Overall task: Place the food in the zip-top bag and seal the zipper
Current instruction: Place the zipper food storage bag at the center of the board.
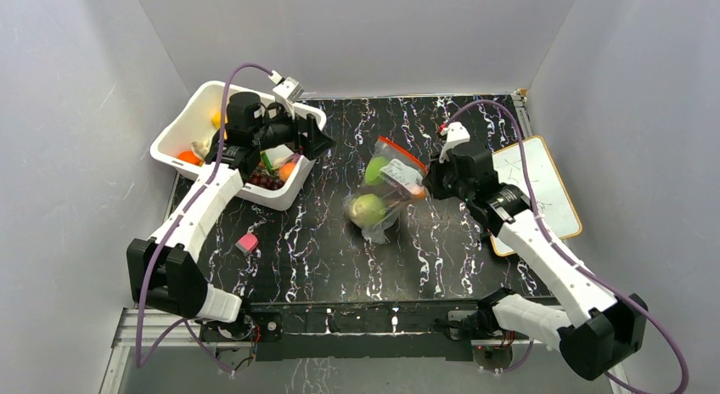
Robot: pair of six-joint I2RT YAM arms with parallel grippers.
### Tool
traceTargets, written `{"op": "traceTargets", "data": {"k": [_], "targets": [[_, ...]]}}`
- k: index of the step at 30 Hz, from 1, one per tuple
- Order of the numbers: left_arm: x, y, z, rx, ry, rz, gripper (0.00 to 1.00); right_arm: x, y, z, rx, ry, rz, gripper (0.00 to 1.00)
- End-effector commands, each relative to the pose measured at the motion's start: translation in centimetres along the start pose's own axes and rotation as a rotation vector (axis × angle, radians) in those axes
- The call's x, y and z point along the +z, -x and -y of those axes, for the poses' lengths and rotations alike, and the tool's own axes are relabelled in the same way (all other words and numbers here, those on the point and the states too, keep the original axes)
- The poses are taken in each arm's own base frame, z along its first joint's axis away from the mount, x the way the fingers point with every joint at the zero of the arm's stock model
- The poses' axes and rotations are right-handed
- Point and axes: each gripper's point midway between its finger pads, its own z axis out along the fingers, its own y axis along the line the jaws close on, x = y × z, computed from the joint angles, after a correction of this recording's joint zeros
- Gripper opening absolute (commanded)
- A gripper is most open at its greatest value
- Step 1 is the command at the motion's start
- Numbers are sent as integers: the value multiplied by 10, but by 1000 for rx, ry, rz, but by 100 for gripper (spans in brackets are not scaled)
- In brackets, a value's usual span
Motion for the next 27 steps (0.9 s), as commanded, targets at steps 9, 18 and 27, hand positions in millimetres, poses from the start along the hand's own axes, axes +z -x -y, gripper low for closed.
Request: {"op": "traceTargets", "data": {"k": [9, 18, 27], "targets": [[-35, 8, 8, 21, 115, 34, 98, 40, 53, 43, 18, -197, 170, 14], [-52, 4, -7, -92, 285, 26, 98, 11, 76, 31, 38, -151, 218, 81], [-65, 16, 5, -249, 324, 108, 98, -40, 91, 15, 275, -92, 304, 98]]}}
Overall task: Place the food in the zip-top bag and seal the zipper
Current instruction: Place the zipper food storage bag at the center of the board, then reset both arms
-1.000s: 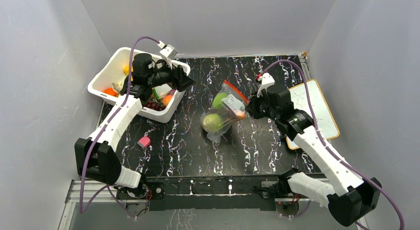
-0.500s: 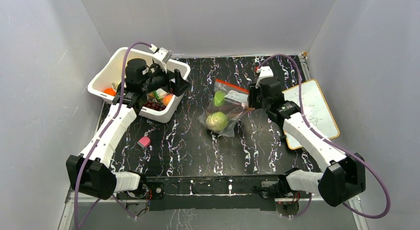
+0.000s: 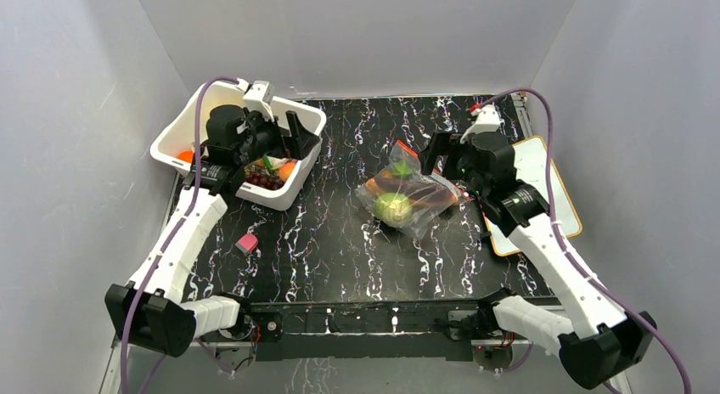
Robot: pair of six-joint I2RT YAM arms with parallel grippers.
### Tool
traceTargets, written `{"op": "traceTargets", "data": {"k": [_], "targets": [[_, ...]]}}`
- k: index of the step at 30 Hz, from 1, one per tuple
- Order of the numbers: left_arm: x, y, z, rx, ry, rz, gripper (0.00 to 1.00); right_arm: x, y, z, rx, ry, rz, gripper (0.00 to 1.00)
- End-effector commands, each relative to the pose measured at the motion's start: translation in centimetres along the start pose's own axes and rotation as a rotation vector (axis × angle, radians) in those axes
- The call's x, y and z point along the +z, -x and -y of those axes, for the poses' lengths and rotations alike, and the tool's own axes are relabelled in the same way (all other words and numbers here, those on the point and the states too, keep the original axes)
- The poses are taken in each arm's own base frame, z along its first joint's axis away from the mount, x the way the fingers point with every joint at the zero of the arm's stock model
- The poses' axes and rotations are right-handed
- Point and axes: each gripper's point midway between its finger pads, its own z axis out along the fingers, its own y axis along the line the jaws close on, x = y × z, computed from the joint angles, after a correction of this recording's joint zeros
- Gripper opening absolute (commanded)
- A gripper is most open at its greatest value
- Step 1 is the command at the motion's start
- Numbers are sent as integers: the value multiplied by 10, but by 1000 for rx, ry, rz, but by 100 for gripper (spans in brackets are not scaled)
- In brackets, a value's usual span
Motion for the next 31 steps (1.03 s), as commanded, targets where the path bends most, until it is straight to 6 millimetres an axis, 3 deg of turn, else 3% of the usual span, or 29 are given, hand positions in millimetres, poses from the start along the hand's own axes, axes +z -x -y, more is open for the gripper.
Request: {"op": "traceTargets", "data": {"k": [1, 9, 16, 26, 31], "targets": [[-19, 10, 14, -101, 4, 45, 98, -30, 34, -13, 171, 31, 75, 98], [-44, 14, 37, -94, -59, 52, 98, -61, 50, -19, 283, 57, 103, 98], [-60, 23, 30, -119, 26, 82, 98, -81, 76, -19, 302, 64, 188, 98], [-62, 10, 13, -132, 113, 89, 98, -75, 57, -21, 338, 80, 147, 98], [-61, 7, 14, -143, 101, 90, 98, -74, 56, -23, 344, 88, 141, 98]]}}
